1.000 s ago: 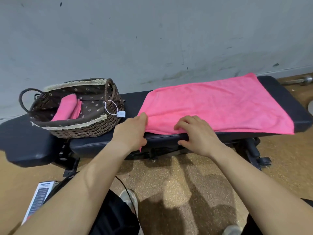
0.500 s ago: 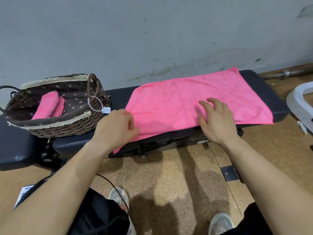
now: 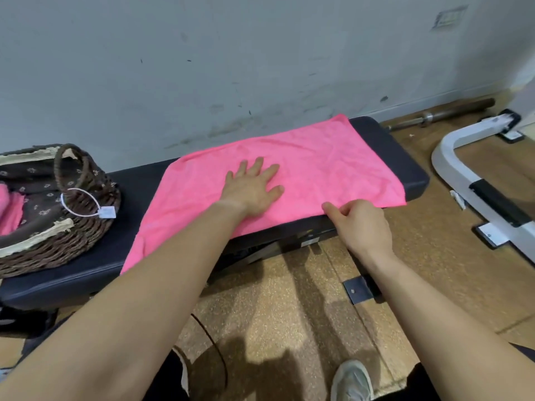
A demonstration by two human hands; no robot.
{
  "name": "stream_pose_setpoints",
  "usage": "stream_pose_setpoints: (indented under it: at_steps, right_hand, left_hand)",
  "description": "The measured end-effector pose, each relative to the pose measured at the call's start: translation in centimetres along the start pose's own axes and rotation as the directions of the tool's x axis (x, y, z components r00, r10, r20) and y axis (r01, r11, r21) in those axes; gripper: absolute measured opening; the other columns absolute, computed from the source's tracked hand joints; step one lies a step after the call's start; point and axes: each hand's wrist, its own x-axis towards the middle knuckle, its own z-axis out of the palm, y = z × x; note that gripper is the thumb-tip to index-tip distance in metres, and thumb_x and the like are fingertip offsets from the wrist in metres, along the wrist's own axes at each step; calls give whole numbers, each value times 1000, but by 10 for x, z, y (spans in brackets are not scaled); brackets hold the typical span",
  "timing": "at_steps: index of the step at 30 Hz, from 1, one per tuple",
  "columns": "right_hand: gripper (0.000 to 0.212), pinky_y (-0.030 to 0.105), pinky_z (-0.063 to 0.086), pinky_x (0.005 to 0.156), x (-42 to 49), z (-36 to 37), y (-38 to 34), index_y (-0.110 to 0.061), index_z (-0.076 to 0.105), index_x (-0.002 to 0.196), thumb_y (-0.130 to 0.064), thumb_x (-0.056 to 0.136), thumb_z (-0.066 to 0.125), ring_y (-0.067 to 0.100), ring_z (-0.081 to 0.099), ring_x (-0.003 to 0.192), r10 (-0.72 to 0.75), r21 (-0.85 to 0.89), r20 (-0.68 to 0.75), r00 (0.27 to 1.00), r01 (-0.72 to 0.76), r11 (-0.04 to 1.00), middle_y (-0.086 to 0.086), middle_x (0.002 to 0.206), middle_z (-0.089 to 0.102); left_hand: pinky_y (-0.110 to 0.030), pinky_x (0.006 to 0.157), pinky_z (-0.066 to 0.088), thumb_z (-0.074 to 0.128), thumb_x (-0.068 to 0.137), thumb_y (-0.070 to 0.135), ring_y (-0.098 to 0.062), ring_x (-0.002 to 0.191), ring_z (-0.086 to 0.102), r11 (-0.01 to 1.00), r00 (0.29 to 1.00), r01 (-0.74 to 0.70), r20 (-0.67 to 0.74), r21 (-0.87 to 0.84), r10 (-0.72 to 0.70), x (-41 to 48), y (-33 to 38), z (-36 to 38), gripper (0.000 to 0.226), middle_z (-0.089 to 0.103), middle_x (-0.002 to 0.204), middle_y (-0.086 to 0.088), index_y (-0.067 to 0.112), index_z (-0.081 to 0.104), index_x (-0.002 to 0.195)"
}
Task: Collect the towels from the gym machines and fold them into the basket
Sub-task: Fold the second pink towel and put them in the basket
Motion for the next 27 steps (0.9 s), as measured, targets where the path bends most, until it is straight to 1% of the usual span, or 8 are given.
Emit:
stream_pose_setpoints:
  at_steps: [2,5,7,10,12,18,23,27]
  right_hand:
    - [51,32,44,53,5,0,0,-15,55,57,-52,92,59,26,57,52,5,5,-12,1000,-5,1000,-4,48,52]
    - [16,41,55,69,10,0,-1,-26,60,96,-40,90,62,24,65,76,-33,28,-70,997,35,999,-11,74,64]
    - [19,40,55,71,13,-3,-1,-30,61,107,-37,90,61,22,65,81,-113,13,-81,990,115,993,-13,82,64]
    - [16,38,53,71,17,-5,-2,-35,65,104,-40,90,61,20,61,88,-236,-87,-58,970,231,969,-9,98,55]
    - [13,39,53,72,16,-4,-3,-34,66,100,-42,90,61,20,58,92,-285,-112,-13,958,282,953,-8,101,51]
    - [10,39,51,70,10,-10,0,-26,68,89,-35,88,63,25,54,94,-382,-251,21,924,374,893,-2,95,52]
    - [17,40,49,75,8,-11,9,-24,65,95,-37,84,64,25,53,93,-419,-300,0,908,399,866,-1,102,55]
    - [26,41,51,76,5,-15,21,-22,67,93,-41,94,48,26,57,91,-343,-317,68,937,346,883,-1,98,59]
  left_hand:
    - [-58,119,1,25,97,65,-32,152,-6,1000,1000,4,8,25,-4,11,-3,0,67,-8,166,2,41,6,156]
    - [-58,119,1,25,96,67,-31,152,-5,999,1000,7,12,41,-7,28,-8,-5,67,-9,166,3,42,6,156]
    - [-57,120,5,29,96,66,-31,153,1,999,1000,17,-3,47,-17,36,-11,-9,68,-2,166,2,40,13,156]
    - [-45,118,26,46,96,49,-29,145,29,994,969,-101,-225,31,105,31,0,-13,59,32,159,-7,25,39,150]
    - [-40,116,31,49,96,42,-24,142,36,975,935,-217,-295,-39,196,14,14,-7,54,40,155,-4,23,44,147]
    - [-46,123,-1,22,100,61,-17,153,-4,974,973,-220,-66,47,223,-20,20,24,63,-5,166,6,39,5,156]
    - [-48,123,-2,20,97,66,-14,152,-10,948,951,-296,-53,116,304,-36,18,33,67,-11,165,8,42,-2,155]
    - [-48,124,3,29,99,62,-14,153,0,955,949,-294,-130,-30,288,-42,17,26,63,2,166,10,41,12,156]
